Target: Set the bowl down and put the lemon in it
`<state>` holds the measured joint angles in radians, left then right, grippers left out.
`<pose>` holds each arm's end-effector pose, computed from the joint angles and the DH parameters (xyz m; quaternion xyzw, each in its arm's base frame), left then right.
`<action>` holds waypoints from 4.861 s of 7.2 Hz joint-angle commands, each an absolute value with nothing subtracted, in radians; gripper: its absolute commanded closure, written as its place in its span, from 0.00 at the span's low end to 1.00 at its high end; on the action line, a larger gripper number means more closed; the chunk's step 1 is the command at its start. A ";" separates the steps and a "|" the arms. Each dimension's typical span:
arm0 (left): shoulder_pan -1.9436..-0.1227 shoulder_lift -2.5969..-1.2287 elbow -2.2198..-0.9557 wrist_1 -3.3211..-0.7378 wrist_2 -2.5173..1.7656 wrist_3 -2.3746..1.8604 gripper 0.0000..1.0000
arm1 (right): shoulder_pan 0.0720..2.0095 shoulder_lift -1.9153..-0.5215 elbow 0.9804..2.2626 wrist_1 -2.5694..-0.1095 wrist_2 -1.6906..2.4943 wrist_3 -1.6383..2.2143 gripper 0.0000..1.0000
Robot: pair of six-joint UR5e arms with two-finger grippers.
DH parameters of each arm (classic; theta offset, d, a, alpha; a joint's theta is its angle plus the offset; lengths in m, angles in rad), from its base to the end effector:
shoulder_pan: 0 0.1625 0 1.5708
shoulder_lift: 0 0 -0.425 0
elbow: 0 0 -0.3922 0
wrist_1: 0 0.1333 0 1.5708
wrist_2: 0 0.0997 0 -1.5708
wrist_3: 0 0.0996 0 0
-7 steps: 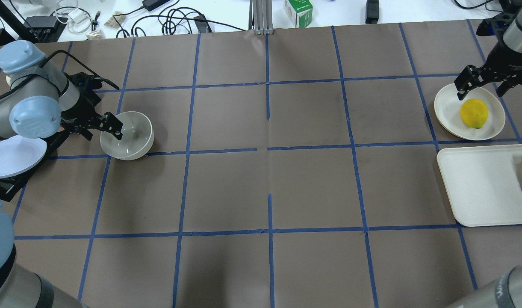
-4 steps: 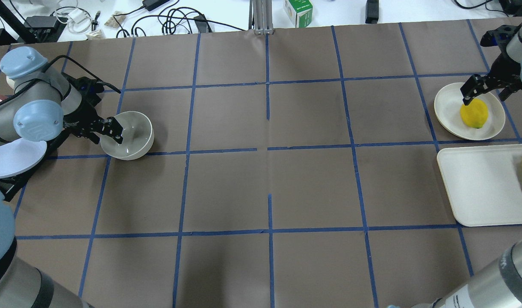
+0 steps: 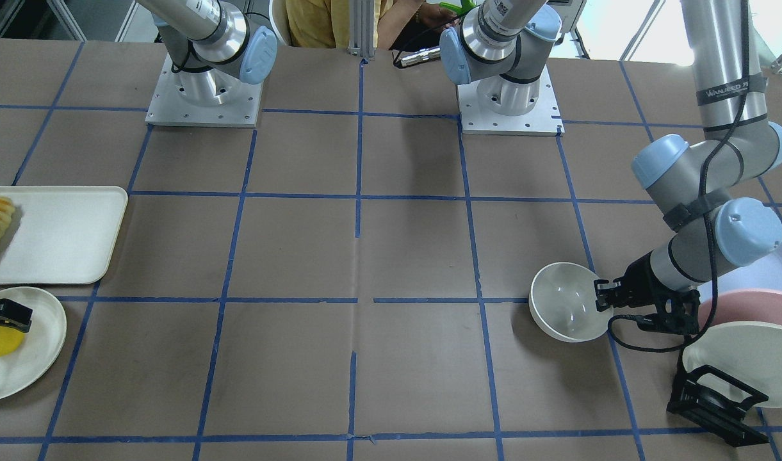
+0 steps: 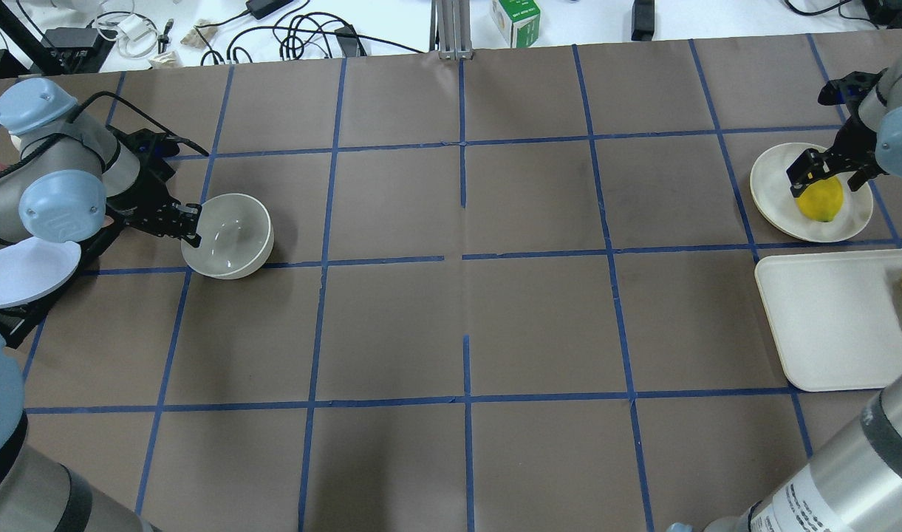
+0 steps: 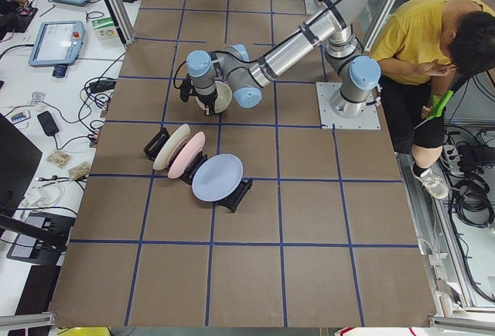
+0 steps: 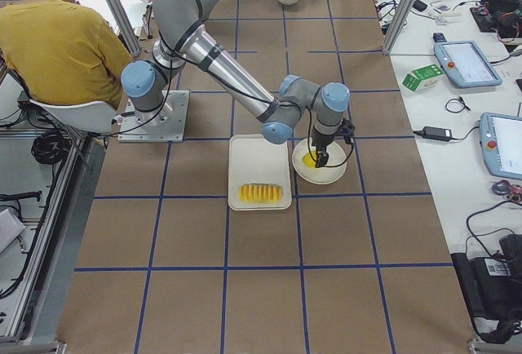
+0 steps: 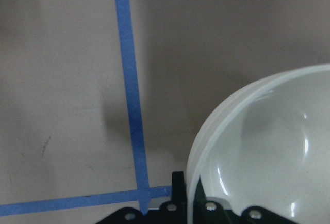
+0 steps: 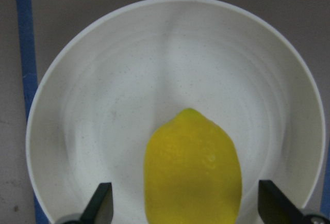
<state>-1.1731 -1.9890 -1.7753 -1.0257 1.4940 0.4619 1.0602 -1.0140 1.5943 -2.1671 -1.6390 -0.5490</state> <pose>0.0958 -0.5920 0.2154 -0.0306 -0.9980 -0.0193 0.0510 -0.2092 -0.6323 0.2105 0.0189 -0.9992 -0.0103 0.0335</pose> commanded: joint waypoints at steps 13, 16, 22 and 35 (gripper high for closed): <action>-1.792 -2.015 -1.802 -0.844 1.445 -0.330 1.00 | 1.391 -1.293 1.578 -1.873 -1.517 -0.147 1.00; -1.763 -1.979 -1.783 -0.824 1.453 -0.284 0.02 | 1.612 -1.286 1.578 -1.884 -1.514 0.114 1.00; -1.568 -1.685 -1.573 -1.513 1.562 0.095 0.00 | 1.865 -1.160 1.577 -2.084 -1.514 0.372 1.00; -1.525 -1.640 -1.493 -1.667 1.539 0.023 0.00 | 1.954 -1.002 1.589 -2.188 -1.531 0.512 0.00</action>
